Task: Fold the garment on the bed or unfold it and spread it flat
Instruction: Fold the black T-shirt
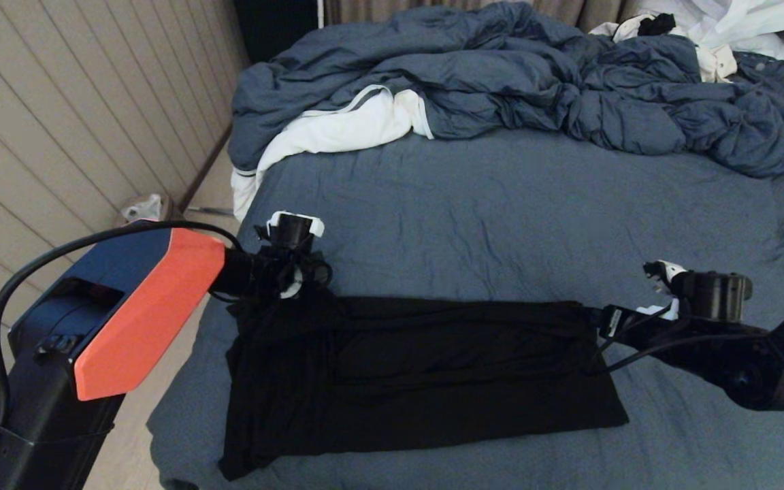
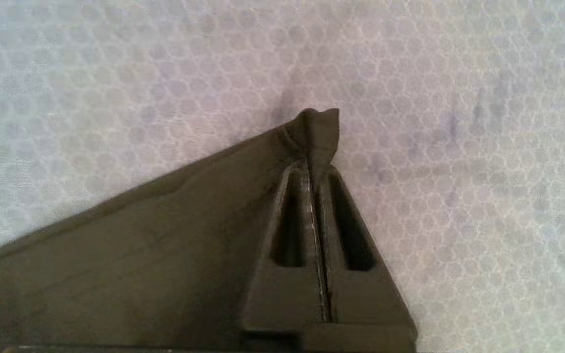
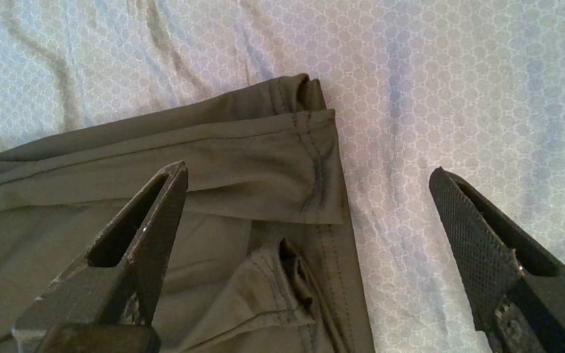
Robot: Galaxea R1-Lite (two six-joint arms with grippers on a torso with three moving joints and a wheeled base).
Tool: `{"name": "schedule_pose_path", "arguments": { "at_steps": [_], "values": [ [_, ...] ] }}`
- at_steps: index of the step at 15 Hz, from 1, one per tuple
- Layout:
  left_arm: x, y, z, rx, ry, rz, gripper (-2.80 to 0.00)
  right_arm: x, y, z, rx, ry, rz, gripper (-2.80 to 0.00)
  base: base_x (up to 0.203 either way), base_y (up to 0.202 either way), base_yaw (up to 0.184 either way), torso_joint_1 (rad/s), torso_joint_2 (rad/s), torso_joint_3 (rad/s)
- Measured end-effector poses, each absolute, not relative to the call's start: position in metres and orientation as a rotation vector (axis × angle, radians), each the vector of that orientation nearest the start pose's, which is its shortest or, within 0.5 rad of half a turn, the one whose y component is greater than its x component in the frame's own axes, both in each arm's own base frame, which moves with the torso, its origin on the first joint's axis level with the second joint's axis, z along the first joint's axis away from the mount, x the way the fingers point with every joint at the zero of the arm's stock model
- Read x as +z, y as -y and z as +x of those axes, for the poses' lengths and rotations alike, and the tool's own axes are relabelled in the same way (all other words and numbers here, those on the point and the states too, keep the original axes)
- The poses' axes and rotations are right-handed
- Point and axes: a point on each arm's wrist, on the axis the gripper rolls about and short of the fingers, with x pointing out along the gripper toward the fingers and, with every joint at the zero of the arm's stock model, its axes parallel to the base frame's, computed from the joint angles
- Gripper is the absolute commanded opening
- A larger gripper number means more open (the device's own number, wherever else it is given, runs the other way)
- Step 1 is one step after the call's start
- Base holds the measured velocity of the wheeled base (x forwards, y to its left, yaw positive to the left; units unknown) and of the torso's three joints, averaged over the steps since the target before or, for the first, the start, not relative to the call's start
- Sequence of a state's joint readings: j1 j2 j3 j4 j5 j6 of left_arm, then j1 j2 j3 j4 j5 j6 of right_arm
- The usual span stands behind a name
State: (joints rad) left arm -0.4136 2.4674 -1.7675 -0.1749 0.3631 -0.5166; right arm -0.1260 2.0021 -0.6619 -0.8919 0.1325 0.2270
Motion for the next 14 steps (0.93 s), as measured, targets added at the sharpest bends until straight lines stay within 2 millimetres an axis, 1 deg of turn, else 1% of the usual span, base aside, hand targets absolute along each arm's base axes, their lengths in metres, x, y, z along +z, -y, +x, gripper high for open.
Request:
{"name": "schedule_pose_path", "arguments": {
  "at_steps": [4,6,7,8,10,12,14],
  "values": [
    [0.084,0.196,0.456,0.077,-0.498,-0.305,-2.80,0.076,0.039,0.328,-0.045,-0.441,0.281,0.00,0.000,0.000,0.000,0.000,0.00,0.000],
    [0.090,0.195,0.446,0.076,-0.510,-0.309,-2.80,0.077,0.039,0.328,-0.043,-0.441,0.282,0.00,0.000,0.000,0.000,0.000,0.00,0.000],
    [0.095,0.193,0.437,0.076,-0.520,-0.308,-2.80,0.077,0.038,0.328,-0.039,-0.440,0.282,0.00,0.000,0.000,0.000,0.000,0.00,0.000],
    [0.100,0.192,0.428,0.075,-0.528,-0.309,-2.80,0.077,0.038,0.328,-0.037,-0.440,0.282,0.00,0.000,0.000,0.000,0.000,0.00,0.000],
    [0.112,0.190,0.399,0.083,-0.550,-0.304,-2.80,0.079,0.038,0.326,-0.034,-0.436,0.282,0.00,0.000,0.000,0.000,0.000,0.00,0.000],
    [0.116,0.191,0.368,0.107,-0.553,-0.283,-2.80,0.081,0.038,0.325,-0.026,-0.433,0.285,0.00,0.000,0.000,0.000,0.000,0.00,0.000],
    [0.118,0.199,0.338,0.119,-0.519,-0.264,-2.80,0.081,0.038,0.325,-0.027,-0.433,0.286,0.00,0.000,0.000,0.000,0.000,0.00,0.000]
  ]
}}
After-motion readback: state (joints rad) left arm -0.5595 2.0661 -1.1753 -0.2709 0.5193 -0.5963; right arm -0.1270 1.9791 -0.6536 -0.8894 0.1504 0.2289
